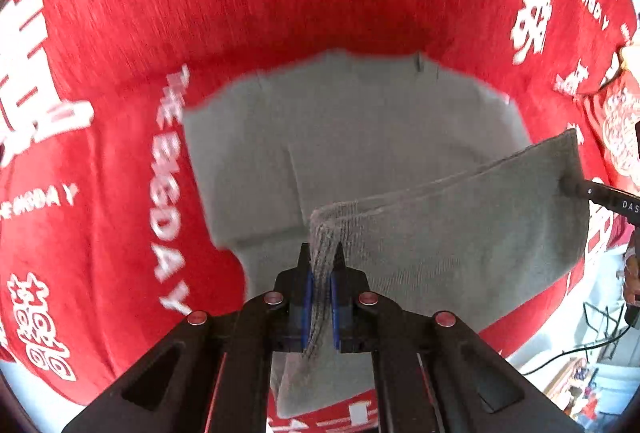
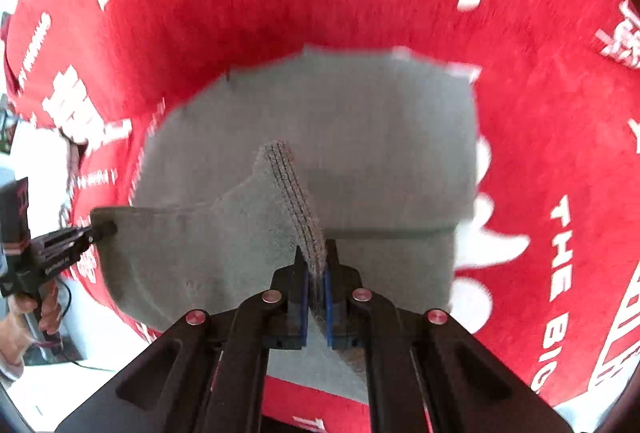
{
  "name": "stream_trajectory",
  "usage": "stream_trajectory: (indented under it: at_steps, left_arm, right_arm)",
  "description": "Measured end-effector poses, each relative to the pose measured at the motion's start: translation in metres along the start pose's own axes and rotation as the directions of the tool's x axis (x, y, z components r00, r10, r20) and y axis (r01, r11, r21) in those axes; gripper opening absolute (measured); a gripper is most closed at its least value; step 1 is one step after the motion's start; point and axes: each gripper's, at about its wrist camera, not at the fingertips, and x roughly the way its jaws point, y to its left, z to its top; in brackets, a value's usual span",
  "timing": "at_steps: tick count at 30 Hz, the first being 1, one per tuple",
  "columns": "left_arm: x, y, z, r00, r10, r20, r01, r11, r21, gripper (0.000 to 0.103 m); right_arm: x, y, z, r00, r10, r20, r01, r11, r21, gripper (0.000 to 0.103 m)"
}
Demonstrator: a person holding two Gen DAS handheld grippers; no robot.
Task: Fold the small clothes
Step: 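Grasp the folded ribbed edge with the left gripper while the right gripper grasps it too, then lift and fold the held edge over the shirt with both grippers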
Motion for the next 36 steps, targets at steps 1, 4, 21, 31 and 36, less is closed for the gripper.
stream_trajectory:
  at_steps: [1,4,21,31,36]
  left_arm:
    - [-0.006,0.001,0.007,1.000,0.000,0.023,0.000,1.000,-0.004,0.009]
    - [-0.017,0.007,0.035,0.995,-0.003,0.097,0.005,1.000,-0.015,0.009]
    - [0.143,0.024,0.130,0.981,0.193,0.016,-0.191,0.977,-0.092,0.009]
    - [0.144,0.056,0.132,0.952,0.307,0.008,-0.301,0.936,-0.183,0.062]
    - [0.138,0.083,0.126,0.961,0.276,-0.027,-0.274,0.930,-0.246,0.062]
  right_arm:
    - [-0.005,0.000,0.010,1.000,0.003,0.020,-0.003,1.000,0.002,0.006]
    - [-0.005,0.006,0.044,0.998,0.004,0.061,-0.004,1.000,-0.014,0.006]
    - [0.134,-0.056,0.119,0.998,-0.043,-0.037,0.049,0.985,0.167,0.006]
    - [0.128,-0.082,0.120,0.997,-0.080,-0.016,0.081,0.947,0.310,0.014]
    - [0.118,-0.082,0.119,0.969,-0.243,-0.034,0.243,0.930,0.276,0.014]
